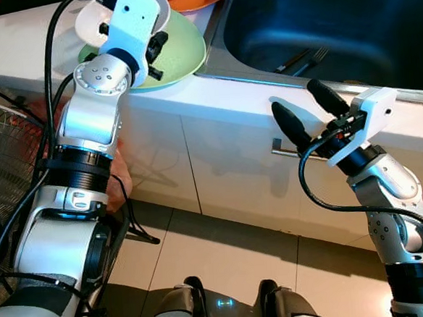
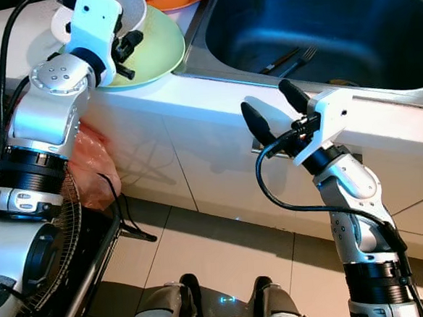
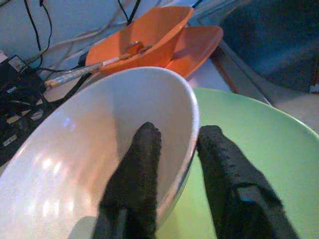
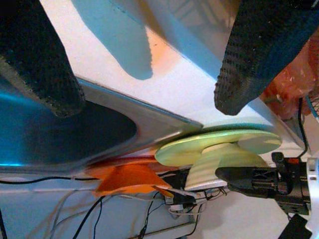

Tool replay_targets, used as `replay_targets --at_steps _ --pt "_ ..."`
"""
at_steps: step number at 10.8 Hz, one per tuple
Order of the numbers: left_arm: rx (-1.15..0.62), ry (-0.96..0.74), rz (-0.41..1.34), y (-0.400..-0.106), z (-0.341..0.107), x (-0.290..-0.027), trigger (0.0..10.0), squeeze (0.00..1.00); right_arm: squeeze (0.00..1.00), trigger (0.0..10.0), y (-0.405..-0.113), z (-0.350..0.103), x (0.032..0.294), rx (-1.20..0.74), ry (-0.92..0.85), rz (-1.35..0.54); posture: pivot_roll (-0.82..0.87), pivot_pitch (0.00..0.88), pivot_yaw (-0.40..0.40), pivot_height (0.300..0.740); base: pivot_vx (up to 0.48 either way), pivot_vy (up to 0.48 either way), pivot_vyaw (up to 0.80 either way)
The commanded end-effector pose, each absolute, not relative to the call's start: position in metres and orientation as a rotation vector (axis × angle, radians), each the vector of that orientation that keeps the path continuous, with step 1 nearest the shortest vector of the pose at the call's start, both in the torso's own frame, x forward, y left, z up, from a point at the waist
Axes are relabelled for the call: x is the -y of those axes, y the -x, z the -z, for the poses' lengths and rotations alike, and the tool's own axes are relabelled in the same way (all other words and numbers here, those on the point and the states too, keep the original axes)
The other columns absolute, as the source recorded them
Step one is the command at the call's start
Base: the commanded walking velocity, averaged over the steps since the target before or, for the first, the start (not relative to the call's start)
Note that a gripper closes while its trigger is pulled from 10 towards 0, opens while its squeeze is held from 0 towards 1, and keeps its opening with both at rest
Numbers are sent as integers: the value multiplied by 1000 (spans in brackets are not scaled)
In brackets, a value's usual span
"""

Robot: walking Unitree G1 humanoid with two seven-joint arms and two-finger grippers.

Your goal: Kitchen organization

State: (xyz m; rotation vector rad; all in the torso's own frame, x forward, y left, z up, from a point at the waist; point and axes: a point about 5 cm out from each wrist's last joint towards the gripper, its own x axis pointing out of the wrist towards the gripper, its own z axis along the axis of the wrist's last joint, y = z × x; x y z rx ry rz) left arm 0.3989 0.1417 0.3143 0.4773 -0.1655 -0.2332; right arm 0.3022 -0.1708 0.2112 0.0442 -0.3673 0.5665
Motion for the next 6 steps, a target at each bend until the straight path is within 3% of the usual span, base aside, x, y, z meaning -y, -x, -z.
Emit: replay_targets --at_steps 1,6 --pt "186 -486 227 -399 -322 -140 0 0 0 10000 -302 -213 168 377 -37 -586 23 212 20 740 0 0 0" --pt "192 -494 217 -401 -324 -139 0 0 0 10000 -302 -212 167 372 -36 -585 27 216 19 740 0 0 0"
